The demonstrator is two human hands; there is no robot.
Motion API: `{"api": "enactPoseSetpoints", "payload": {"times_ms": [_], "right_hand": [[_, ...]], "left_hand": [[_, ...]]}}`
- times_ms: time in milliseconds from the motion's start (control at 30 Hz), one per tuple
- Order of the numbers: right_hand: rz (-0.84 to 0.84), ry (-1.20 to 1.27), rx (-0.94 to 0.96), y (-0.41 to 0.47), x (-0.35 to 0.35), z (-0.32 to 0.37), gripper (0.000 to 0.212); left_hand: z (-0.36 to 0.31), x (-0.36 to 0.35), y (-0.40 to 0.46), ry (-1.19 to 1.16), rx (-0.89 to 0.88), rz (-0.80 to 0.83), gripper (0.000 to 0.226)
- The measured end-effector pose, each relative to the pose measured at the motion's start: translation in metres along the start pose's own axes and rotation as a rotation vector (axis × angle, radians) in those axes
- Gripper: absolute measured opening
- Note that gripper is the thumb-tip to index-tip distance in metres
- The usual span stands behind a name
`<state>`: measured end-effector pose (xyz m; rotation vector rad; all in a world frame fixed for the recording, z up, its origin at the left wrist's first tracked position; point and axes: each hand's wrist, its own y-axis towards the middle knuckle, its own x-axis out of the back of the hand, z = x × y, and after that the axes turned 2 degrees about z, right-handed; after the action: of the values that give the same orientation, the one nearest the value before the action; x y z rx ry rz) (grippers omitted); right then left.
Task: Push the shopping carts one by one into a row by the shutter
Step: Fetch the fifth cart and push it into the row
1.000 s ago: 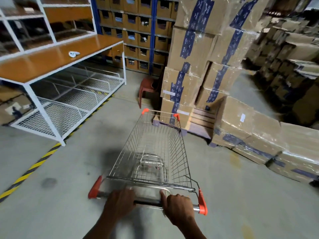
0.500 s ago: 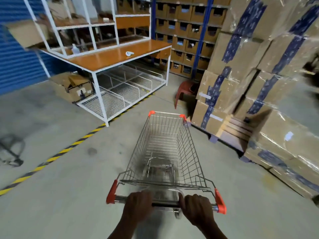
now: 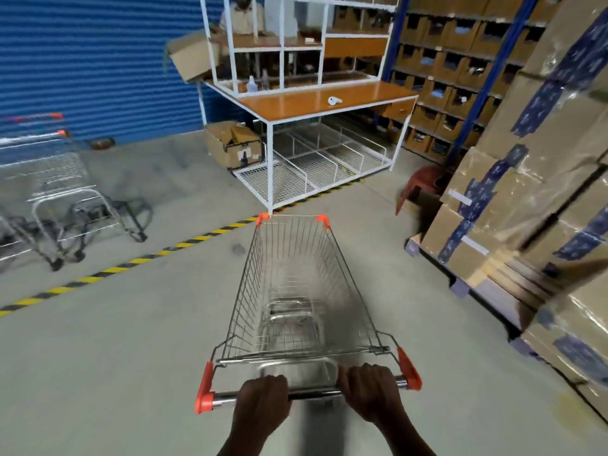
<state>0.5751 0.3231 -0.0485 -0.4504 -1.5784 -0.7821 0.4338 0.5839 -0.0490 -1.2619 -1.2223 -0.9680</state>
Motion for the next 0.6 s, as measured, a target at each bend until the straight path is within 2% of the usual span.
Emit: {"api": "enactPoseSetpoints", "payload": {"times_ms": [100, 200, 233, 333, 400, 500, 600], "right_hand": [[-0.065, 0.06, 0.084, -0.003, 0.006, 0.019, 0.014], [-0.157, -0.014, 0.21, -0.002, 0.003, 0.024, 0.003], [-0.14, -0.031, 0.233, 0.001, 0.001, 0.026, 0.013], [-0.033, -0.013, 0.134, 0.013, -0.005, 0.029, 0.046], [0.038, 0.067, 0.068, 0.023, 0.001, 0.034, 0.047], [0.224, 0.052, 0.087, 0.027, 0.001, 0.03, 0.042], [0.372, 0.033, 0.055, 0.033, 0.005, 0.027, 0.052]], "left_hand": [[-0.013, 0.002, -0.025, -0.062, 0.139, 0.077, 0.014], [-0.027, 0.004, -0.043, 0.021, 0.234, 0.085, 0.016], [-0.032, 0.008, -0.049, 0.03, 0.253, 0.129, 0.017], [-0.039, 0.018, -0.053, 0.001, 0.308, 0.07, 0.028], [-0.039, 0.021, -0.052, 0.004, 0.335, 0.127, 0.025], [-0.04, 0.013, -0.053, 0.065, 0.376, 0.157, 0.034], [-0.048, 0.019, -0.047, 0.098, 0.371, 0.033, 0.039]]}}
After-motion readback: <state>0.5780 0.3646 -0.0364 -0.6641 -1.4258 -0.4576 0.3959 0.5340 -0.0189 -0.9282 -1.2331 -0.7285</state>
